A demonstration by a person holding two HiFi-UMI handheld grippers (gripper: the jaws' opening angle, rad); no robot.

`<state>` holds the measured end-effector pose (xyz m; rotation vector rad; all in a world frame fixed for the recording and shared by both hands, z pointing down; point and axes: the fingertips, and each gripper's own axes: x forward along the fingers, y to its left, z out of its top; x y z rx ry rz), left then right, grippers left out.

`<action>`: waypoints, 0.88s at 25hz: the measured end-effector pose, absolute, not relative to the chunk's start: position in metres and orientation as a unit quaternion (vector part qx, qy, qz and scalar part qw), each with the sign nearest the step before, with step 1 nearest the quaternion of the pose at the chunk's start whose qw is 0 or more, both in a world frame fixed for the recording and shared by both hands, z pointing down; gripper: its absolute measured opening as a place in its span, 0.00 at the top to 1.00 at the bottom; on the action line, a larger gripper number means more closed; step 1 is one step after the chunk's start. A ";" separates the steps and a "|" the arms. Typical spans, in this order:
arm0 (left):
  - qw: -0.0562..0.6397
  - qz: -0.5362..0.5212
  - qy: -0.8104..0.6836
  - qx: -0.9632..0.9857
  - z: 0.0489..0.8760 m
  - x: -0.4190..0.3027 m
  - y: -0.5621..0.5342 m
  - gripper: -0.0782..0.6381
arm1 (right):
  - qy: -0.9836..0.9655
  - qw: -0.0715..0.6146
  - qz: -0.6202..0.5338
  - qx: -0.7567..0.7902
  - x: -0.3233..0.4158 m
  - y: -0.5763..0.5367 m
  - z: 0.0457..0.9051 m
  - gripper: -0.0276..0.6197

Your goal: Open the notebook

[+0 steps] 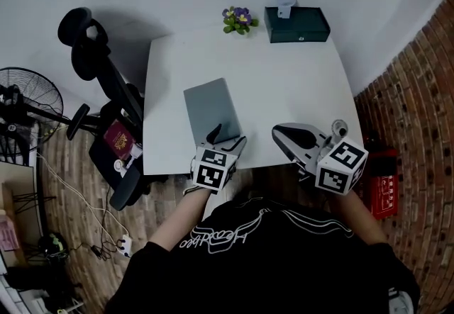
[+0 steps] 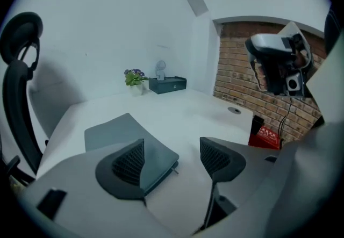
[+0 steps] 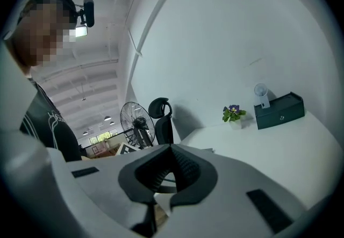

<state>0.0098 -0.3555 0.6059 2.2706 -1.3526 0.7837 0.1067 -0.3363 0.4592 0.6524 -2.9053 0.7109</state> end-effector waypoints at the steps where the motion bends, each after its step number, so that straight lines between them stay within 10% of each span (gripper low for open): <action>1: 0.180 0.294 -0.480 0.807 0.612 0.011 -0.358 0.43 | -0.947 0.044 0.236 0.213 0.107 -0.337 0.463 0.95; 22: 0.153 0.357 -0.494 0.778 0.663 0.005 -0.383 0.44 | -0.933 0.071 0.262 0.235 0.133 -0.348 0.481 0.95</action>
